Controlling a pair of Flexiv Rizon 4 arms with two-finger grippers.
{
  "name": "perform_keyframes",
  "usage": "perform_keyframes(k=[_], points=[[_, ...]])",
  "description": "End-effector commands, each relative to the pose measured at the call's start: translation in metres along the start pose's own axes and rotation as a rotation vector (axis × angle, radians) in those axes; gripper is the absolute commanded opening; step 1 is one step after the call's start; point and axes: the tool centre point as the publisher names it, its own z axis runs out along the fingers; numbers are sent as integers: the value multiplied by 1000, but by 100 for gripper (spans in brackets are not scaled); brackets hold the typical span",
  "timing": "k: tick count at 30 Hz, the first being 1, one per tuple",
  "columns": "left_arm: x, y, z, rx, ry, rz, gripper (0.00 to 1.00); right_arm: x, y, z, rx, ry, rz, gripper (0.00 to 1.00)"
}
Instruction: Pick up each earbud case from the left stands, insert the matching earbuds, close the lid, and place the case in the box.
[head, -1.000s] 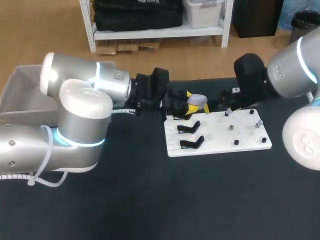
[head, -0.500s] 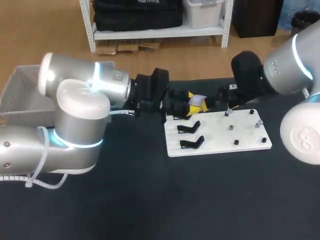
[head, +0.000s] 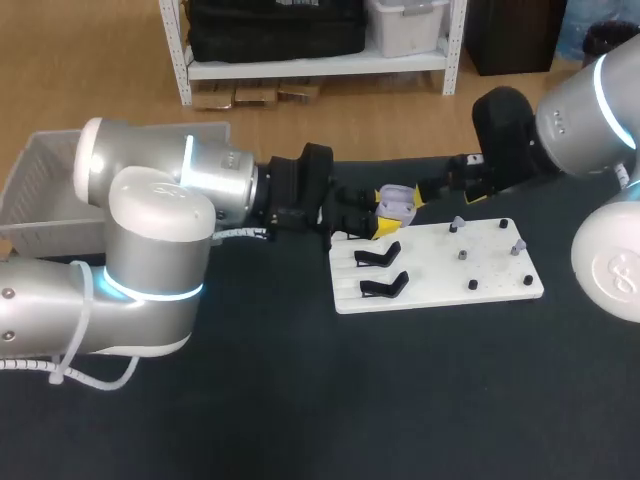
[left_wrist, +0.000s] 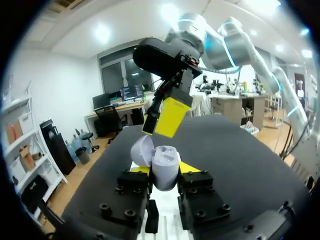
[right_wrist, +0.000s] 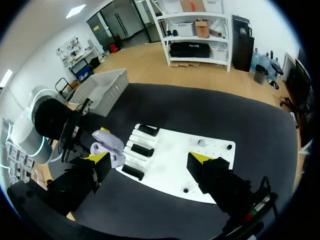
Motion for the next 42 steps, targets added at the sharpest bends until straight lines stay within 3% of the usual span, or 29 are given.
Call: perform_keyframes(k=[1, 11, 15, 30, 33, 37, 42], points=[[6, -2, -6, -19, -62, -16, 0, 8, -4, -16, 107, -11, -12, 100], [-1, 3, -16, -33, -194, -134, 0, 18, -41, -34, 293, 44, -28, 100], [-3, 2, -16, -29, -185, -138, 0, 25, -55, -38, 355, 31, -19, 100], [-3, 2, -16, -29, -185, -138, 0, 25, -55, -38, 355, 31, -19, 100], [-15, -4, -12, -18, -191, -139, 0, 25, -55, -38, 355, 31, -19, 100], [-31, -8, -7, -11, -220, -147, 0, 31, -73, -28, 403, 33, -25, 100], [-44, -10, -6, -11, -215, -141, 0, 44, -94, -17, 468, 97, 0, 100]])
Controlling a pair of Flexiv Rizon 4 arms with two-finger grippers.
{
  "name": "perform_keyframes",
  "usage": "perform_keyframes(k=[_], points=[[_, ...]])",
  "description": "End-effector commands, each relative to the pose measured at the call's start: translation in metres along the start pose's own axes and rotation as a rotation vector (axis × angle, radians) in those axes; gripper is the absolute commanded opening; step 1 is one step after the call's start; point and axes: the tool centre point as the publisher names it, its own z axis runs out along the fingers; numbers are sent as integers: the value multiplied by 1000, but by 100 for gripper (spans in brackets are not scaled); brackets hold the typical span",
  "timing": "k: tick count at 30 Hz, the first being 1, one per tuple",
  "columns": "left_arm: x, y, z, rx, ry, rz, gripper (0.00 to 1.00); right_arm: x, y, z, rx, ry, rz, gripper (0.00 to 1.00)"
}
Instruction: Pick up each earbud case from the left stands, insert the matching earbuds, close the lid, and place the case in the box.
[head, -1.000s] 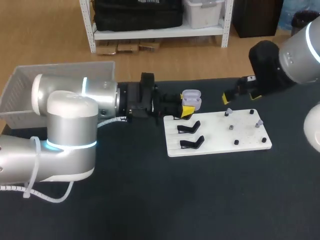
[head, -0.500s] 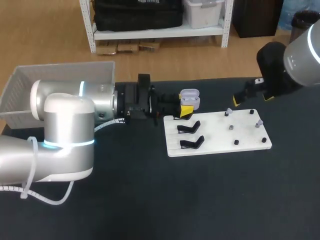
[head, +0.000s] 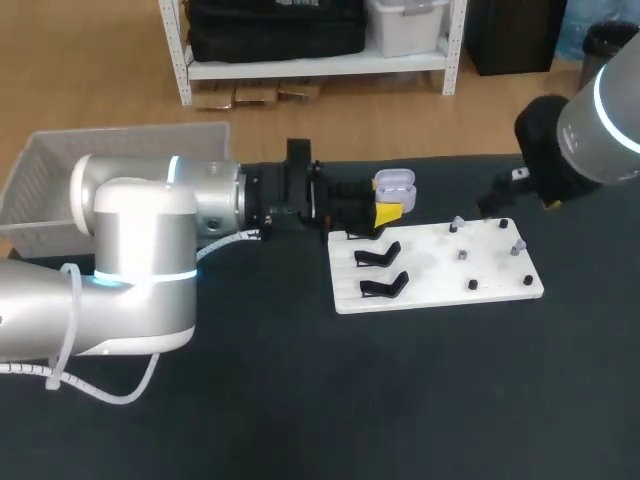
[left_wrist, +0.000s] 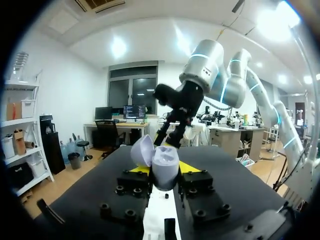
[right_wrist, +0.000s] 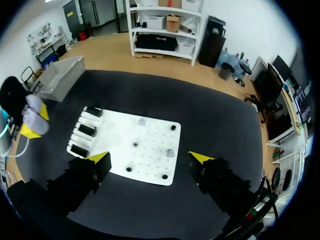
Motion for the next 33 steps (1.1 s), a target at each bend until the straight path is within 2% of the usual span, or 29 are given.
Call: perform_keyframes(k=[1, 9, 14, 18, 20, 21, 22, 24, 26, 33], points=[[-6, -6, 2, -24, 18, 11, 0, 7, -3, 17, 111, 13, 13, 100], [-7, 1, 0, -36, 59, 16, 0, 26, -17, 40, 156, 79, 13, 100], [-7, 1, -1, -39, 59, 8, 0, 30, -25, 46, 175, 102, 12, 100], [-7, 1, -1, -39, 59, 8, 0, 31, -23, 46, 186, 125, -40, 99], [-7, 1, -1, -39, 59, 8, 0, 33, -24, 50, 195, 142, -66, 69], [-7, 1, -1, -39, 59, 8, 0, 34, -22, 50, 199, 148, -73, 59], [-7, 1, -1, -39, 59, 8, 0, 34, -19, 50, 197, 155, -72, 54], [-7, 1, -1, -39, 59, 8, 0, 36, -22, 55, 203, 171, -64, 53], [-7, 1, -1, -39, 59, 8, 0, 37, -23, 58, 211, 182, -52, 48], [-7, 1, -1, -39, 59, 8, 0, 37, -22, 68, 224, 229, -36, 49]])
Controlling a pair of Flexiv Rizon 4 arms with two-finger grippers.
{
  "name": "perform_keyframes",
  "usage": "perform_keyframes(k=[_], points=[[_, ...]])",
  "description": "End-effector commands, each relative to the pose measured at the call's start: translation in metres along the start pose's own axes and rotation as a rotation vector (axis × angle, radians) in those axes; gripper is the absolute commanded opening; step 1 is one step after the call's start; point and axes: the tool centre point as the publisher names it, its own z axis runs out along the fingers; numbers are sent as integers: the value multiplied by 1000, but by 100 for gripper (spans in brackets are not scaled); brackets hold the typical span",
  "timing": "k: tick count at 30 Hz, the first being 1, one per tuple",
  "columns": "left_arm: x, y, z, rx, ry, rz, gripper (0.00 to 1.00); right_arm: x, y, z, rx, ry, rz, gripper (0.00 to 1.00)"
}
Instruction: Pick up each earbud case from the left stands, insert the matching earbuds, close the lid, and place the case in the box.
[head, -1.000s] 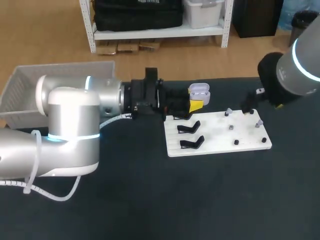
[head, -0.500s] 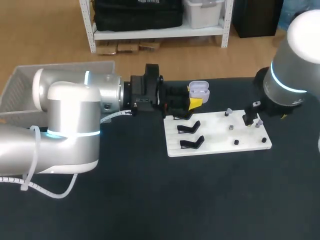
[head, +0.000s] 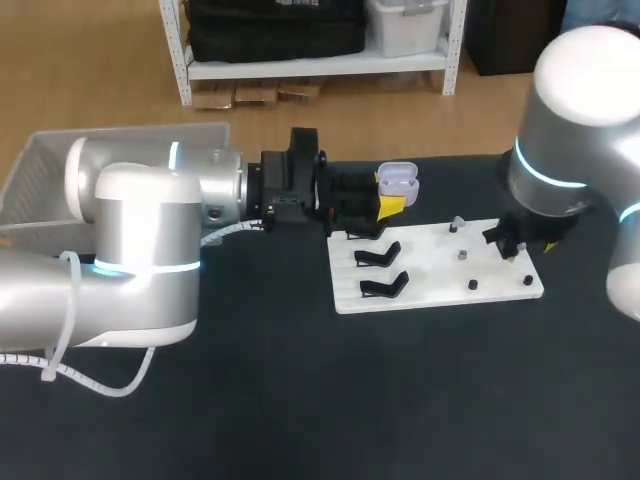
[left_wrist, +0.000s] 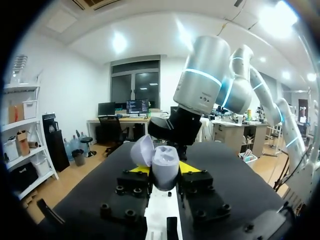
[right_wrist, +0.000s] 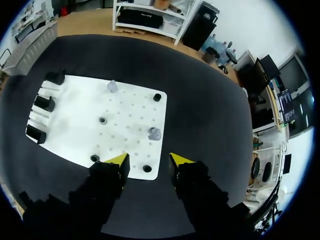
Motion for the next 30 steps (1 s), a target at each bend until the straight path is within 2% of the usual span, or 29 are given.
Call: perform_keyframes(k=[1, 10, 24, 30], points=[[0, -1, 0, -7, 0, 0, 0, -9, 4, 8, 8, 33, -1, 49], [0, -1, 0, -7, 0, 0, 0, -14, 0, 18, 21, 68, 13, 48], [0, -1, 0, -7, 0, 0, 0, -18, -9, 29, 46, 78, 29, 36], [0, -1, 0, -7, 0, 0, 0, -18, -8, 33, 46, 82, 33, 36]])
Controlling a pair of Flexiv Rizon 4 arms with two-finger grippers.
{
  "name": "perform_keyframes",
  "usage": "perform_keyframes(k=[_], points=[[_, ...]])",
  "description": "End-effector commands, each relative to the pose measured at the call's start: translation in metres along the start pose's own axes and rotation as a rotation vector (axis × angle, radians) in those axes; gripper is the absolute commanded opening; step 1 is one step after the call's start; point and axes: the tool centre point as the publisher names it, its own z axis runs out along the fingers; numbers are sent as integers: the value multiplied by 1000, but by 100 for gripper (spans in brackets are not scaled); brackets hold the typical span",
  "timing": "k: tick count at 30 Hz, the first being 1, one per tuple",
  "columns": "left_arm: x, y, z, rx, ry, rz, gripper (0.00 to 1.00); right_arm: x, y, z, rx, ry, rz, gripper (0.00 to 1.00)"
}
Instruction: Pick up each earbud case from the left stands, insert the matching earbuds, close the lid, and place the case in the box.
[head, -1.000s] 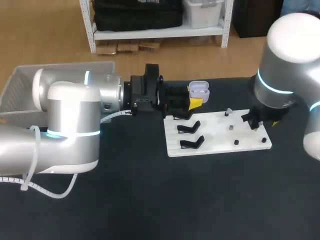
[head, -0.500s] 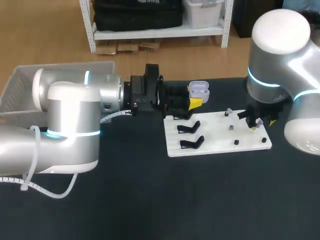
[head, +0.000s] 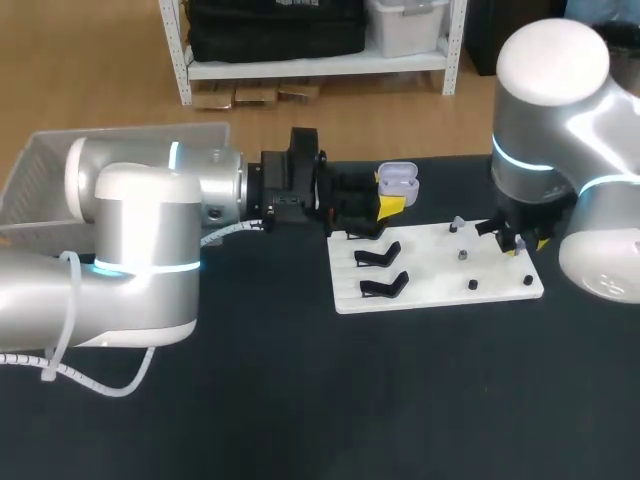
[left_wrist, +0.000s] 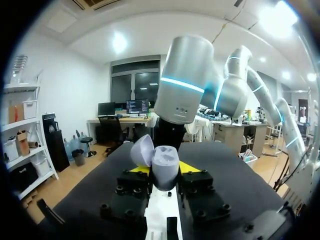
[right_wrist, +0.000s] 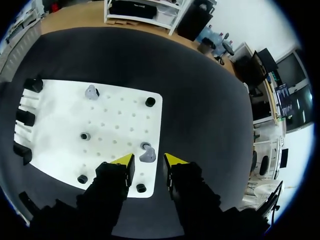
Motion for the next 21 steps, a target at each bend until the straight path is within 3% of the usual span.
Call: perform_keyframes(k=[1, 16, 20, 21], points=[[0, -1, 0, -7, -1, 0, 0, -2, 1, 3, 4, 0, 1, 36], [0, -1, 0, -7, -1, 0, 0, -1, 2, 8, 8, 12, 21, 21], [0, -1, 0, -7, -1, 0, 0, -1, 2, 9, 9, 16, 28, 0], [0, -1, 0, -7, -1, 0, 0, -1, 2, 10, 10, 17, 29, 0]])
